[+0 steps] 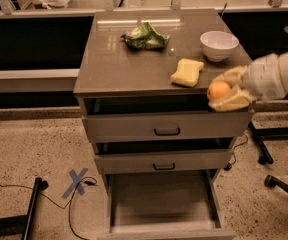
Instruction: Place orange into bottom drawer
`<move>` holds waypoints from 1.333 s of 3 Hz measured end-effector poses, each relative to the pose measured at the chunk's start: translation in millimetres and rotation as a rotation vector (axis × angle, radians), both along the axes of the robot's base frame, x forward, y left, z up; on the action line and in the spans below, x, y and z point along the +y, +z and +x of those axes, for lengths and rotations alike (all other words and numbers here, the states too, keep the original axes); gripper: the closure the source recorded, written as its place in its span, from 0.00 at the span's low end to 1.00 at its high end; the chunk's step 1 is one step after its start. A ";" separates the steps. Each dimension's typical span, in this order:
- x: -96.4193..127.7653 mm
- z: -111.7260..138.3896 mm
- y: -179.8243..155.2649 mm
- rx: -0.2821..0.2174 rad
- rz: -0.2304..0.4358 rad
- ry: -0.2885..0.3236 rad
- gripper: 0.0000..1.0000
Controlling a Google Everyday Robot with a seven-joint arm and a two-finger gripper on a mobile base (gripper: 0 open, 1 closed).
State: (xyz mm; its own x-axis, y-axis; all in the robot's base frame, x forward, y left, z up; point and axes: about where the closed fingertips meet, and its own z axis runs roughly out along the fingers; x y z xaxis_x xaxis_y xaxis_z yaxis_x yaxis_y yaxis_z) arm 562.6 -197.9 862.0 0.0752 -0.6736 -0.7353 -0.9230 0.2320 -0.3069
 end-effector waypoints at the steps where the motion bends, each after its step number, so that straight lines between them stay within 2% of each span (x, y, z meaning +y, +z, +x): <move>1: -20.1 -20.7 -101.6 0.050 0.054 -0.019 1.00; 2: -20.0 -20.7 -101.4 0.050 0.054 -0.018 1.00; 3: -24.6 -25.1 -156.0 0.100 0.105 -0.008 1.00; 4: -19.5 -39.8 -240.0 0.145 0.210 0.092 1.00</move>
Offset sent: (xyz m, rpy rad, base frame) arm -0.0166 -0.0168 -0.0814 0.0458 0.0417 -0.0217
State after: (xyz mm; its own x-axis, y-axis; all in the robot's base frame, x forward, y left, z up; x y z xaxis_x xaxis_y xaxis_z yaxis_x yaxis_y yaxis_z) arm 522.8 -217.3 622.0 0.0128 -0.5008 -0.8655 -0.9740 0.1897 -0.1242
